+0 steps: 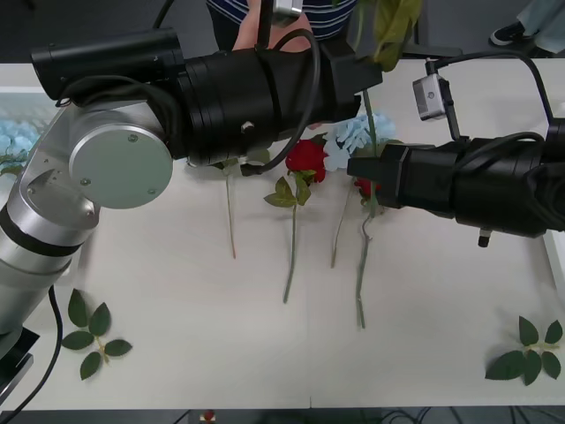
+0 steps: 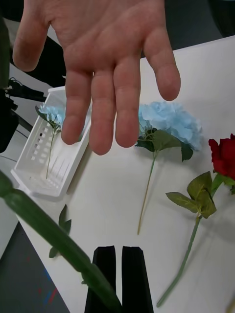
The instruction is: Place the red flowers into the right box and the blue flowers into the left box. If a person shows an open palm, hand one flower to the person first, then continue sorting.
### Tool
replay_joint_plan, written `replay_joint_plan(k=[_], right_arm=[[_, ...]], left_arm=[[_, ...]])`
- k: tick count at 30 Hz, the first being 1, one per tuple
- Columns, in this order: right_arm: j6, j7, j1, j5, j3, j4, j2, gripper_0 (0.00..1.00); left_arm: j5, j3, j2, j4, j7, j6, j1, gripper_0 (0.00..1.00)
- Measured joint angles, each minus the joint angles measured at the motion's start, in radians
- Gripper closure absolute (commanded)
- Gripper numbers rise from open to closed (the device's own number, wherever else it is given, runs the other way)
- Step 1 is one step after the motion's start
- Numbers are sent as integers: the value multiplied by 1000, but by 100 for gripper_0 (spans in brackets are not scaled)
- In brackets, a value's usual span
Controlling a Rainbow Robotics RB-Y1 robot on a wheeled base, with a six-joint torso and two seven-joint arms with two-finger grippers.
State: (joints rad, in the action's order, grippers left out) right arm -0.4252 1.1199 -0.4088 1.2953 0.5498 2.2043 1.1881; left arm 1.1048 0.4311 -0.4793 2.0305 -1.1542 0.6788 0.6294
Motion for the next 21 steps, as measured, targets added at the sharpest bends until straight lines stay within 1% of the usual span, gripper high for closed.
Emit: replay_joint_plan(k=[6,11,12,14,15,16,17,18,19,20,21], right_arm=[[32,-3,0,0,2,0,0,100],[42,-46,0,0,2,-2,0,100],[42,-48,0,0,2,-2,0,100],[45,-48,0,0,2,-3,0,100],[49,-48,0,0,2,-4,0,100],[59,-49,0,0,2,-8,0,100],[66,-51,0,0,1,-15,0,100],[67,-53,0,0,1,-22,0,100],[67,-55,0,0,1,-30,0,100],[67,-55,0,0,1,-36,0,100],[67,-55,0,0,1,-40,0,100]], left_arm=[[0,0,0,-1,0,-8,14,100],[0,0,0,-1,0,-8,19,100],[1,0,0,-1,0,-8,19,99],[1,0,0,-1,0,-8,19,65],[1,0,0,-1,0,-7,19,42],[2,0,0,-1,0,-7,19,29],[4,0,0,-1,0,-7,19,24],[6,0,0,-1,0,-7,19,15],[7,0,0,-1,0,-7,19,2],[7,0,0,-1,0,-7,19,0],[7,0,0,-1,0,-7,19,0]])
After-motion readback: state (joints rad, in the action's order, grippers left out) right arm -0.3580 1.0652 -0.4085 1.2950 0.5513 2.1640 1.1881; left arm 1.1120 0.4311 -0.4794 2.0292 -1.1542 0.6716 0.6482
